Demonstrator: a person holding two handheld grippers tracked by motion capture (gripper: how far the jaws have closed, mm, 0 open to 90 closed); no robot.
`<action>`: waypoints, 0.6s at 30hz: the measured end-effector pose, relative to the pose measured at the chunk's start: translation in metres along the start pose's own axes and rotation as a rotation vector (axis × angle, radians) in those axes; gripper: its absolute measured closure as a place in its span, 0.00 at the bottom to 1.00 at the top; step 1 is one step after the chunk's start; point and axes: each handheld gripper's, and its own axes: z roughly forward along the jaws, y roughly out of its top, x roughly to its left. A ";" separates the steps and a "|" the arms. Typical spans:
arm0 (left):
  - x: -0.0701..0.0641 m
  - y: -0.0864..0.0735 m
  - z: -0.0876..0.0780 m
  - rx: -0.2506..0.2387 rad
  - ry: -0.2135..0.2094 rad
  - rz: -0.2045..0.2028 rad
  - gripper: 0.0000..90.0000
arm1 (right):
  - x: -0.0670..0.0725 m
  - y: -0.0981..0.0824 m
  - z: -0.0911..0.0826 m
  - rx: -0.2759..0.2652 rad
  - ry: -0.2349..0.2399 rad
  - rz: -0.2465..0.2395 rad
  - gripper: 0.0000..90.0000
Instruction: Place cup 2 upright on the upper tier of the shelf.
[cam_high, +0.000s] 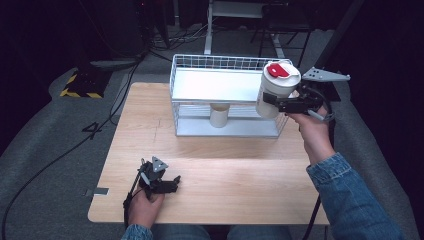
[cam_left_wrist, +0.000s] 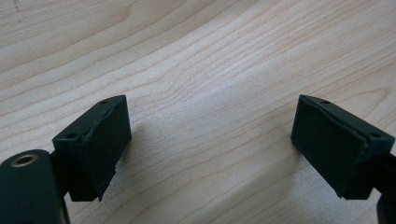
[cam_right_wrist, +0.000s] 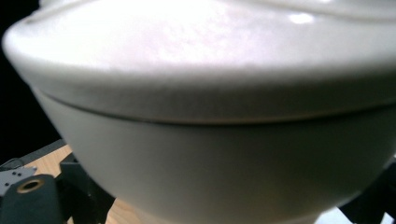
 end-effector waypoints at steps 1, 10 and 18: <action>0.000 0.000 0.000 -0.002 0.001 -0.001 0.14 | 0.000 0.002 0.002 0.000 -0.001 -0.002 0.13; 0.000 0.001 0.001 -0.002 0.003 -0.003 0.14 | -0.003 0.021 0.021 -0.007 -0.021 -0.005 0.13; 0.000 0.001 0.001 -0.003 0.002 -0.005 0.13 | -0.007 0.034 0.044 0.006 -0.051 -0.015 0.13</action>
